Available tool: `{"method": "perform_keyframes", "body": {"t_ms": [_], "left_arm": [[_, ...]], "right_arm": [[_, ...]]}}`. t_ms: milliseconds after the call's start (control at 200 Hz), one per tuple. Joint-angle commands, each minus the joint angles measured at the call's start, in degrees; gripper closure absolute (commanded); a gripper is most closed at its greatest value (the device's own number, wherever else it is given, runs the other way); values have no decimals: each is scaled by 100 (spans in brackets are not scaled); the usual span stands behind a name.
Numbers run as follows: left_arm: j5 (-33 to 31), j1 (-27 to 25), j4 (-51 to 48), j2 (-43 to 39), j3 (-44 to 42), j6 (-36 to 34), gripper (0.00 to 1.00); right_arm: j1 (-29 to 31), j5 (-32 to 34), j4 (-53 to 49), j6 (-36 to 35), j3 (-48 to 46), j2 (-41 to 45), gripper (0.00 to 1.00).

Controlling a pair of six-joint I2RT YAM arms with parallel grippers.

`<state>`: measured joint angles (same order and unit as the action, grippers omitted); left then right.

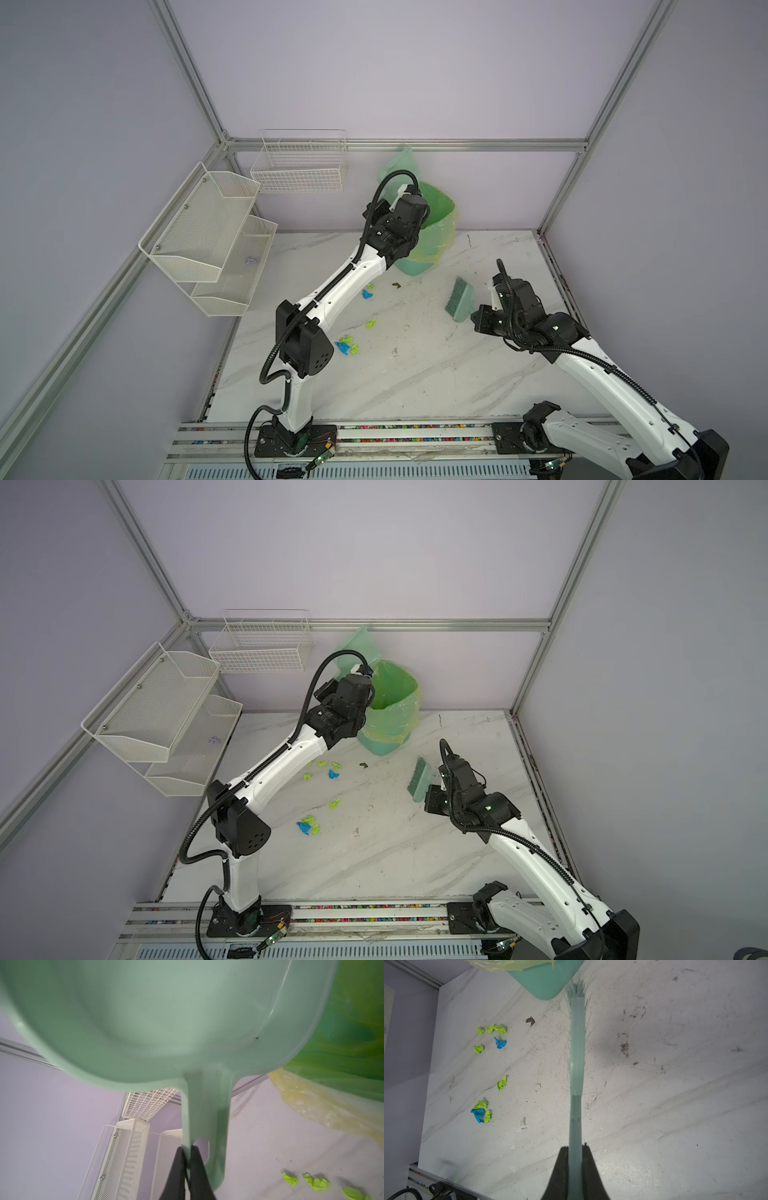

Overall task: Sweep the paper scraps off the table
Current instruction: 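Lower the empty dustpan back to the table near the scraps with the left gripper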

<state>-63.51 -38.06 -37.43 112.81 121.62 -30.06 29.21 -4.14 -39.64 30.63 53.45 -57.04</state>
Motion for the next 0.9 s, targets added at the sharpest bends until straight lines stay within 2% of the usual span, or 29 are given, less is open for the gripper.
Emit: {"method": "perform_keyframes", "body": {"t_ms": [0,250,430,735,895], "left_arm": [[572,-23,-1660,-415,462,1526,100],[1643,18,-3181,-1211,168,2891,100],[2494,108,-3785,-1820,-703,3623,100],[3569,448,-3612,-2877,-2870,4615,100],[4238,794,-3250,-3581,-3963,4783,100]], "right_arm": [[-26,-34,123,57,37,83,100],[-28,-210,269,118,-110,118,100],[-27,-356,463,170,-174,86,100],[-24,-546,560,363,-60,10,100],[-20,-782,799,720,-158,57,100]]}}
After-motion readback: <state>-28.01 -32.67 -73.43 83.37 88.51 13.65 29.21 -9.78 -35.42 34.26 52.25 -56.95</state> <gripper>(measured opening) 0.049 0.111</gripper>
